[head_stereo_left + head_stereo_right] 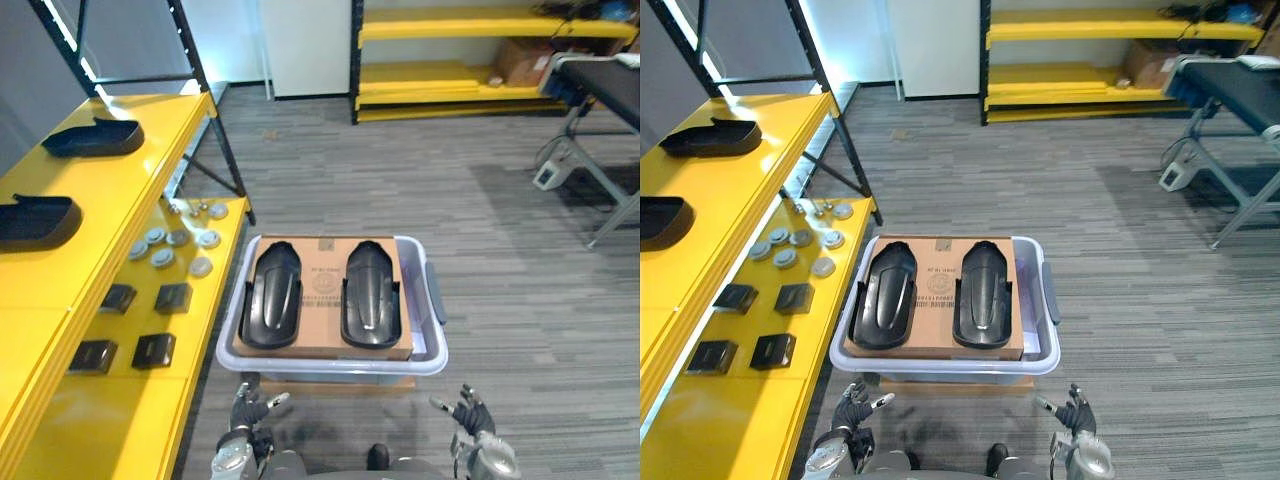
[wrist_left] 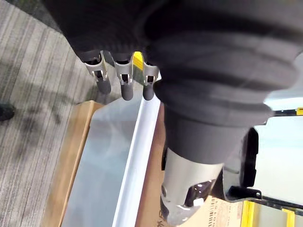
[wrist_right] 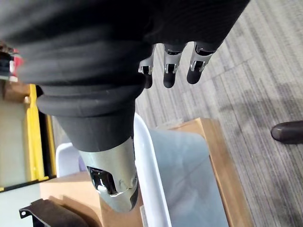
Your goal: Walk over and take plastic housings, then place them on the shelf
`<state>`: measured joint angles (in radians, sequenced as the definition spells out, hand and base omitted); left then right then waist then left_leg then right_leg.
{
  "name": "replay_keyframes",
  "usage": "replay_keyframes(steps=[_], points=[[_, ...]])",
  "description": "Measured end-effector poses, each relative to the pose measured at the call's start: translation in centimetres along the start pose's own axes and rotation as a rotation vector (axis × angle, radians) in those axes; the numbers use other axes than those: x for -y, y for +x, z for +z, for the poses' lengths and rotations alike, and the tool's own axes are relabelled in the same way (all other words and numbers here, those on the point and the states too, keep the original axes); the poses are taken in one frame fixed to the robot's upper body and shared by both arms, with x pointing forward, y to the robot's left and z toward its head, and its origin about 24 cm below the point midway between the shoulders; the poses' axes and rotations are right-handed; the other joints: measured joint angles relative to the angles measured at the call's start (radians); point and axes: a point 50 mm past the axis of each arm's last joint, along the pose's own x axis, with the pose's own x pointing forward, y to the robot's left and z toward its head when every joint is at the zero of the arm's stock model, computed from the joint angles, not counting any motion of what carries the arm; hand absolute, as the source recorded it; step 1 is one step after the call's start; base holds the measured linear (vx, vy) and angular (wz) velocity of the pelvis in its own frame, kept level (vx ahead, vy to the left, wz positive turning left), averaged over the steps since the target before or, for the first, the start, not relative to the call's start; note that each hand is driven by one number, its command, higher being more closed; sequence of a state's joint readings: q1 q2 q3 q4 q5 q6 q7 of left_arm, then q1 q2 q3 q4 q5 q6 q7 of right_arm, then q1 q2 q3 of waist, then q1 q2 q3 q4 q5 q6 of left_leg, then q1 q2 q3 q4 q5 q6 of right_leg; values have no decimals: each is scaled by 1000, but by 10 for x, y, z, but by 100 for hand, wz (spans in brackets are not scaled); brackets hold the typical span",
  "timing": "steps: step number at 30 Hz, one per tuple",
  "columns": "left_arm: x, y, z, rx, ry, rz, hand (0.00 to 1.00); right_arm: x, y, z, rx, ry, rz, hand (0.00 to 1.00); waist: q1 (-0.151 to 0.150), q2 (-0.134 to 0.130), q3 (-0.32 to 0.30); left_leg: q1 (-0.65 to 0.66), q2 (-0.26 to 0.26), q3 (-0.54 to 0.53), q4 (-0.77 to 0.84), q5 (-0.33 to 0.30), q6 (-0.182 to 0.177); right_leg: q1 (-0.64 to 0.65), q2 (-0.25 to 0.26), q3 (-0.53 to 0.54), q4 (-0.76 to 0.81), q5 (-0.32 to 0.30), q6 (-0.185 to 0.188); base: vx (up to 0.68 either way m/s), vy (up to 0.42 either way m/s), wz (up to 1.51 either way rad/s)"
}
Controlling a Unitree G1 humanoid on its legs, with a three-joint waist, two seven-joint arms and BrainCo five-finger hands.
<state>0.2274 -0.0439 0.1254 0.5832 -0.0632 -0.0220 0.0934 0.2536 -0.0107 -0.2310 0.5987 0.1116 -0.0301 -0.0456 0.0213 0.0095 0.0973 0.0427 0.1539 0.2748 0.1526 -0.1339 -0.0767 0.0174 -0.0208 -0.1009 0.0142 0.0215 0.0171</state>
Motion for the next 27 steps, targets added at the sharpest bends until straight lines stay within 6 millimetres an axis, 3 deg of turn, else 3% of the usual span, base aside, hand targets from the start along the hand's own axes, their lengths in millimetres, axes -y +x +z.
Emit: replay_keyframes(steps=[3,5,7,12,16,20,23,27], points=[[-5,0,-1,-3,25,6,0,12,-2,17,77,-2,-44,0,-2,4,-7,29,-23,14,-37,5,8,17,-16,11,-18,7,8,70,80,-9],[-11,-1,-2,-6,48,17,0,21,-5,43,187,10,-83,0,-2,11,-17,41,-31,21,-54,7,11,16,-19,21,-20,7,11,84,46,-12],[-17,-2,-4,-10,79,29,0,30,-13,84,359,-4,-119,0,-3,16,-23,52,-36,27,-72,9,14,16,-19,21,-22,5,15,83,28,-6],[-19,-5,-11,-26,77,31,0,22,-28,130,570,-47,-112,0,-1,6,-27,66,-36,28,-92,11,14,30,-14,19,-42,5,15,60,-6,0],[-15,-6,-13,-35,66,23,0,2,-29,139,617,-140,-62,0,-1,8,-27,66,-48,24,-102,14,17,31,-15,18,-53,5,15,10,-2,0],[-15,-6,-15,-43,68,23,0,-5,-27,143,629,-234,-69,0,0,11,-24,48,-57,-3,-103,19,23,26,-16,10,-57,5,18,-27,-11,15],[-17,-6,-17,-54,77,25,0,-12,-14,146,597,-295,-82,0,0,8,-20,18,-66,-26,-109,34,30,4,-22,-9,-59,10,23,-47,-6,18],[-15,-3,-14,-51,88,20,0,-24,4,159,572,-315,-111,0,23,9,25,-34,-80,-60,-114,60,39,-38,-33,-27,-59,27,23,-83,-1,19]])
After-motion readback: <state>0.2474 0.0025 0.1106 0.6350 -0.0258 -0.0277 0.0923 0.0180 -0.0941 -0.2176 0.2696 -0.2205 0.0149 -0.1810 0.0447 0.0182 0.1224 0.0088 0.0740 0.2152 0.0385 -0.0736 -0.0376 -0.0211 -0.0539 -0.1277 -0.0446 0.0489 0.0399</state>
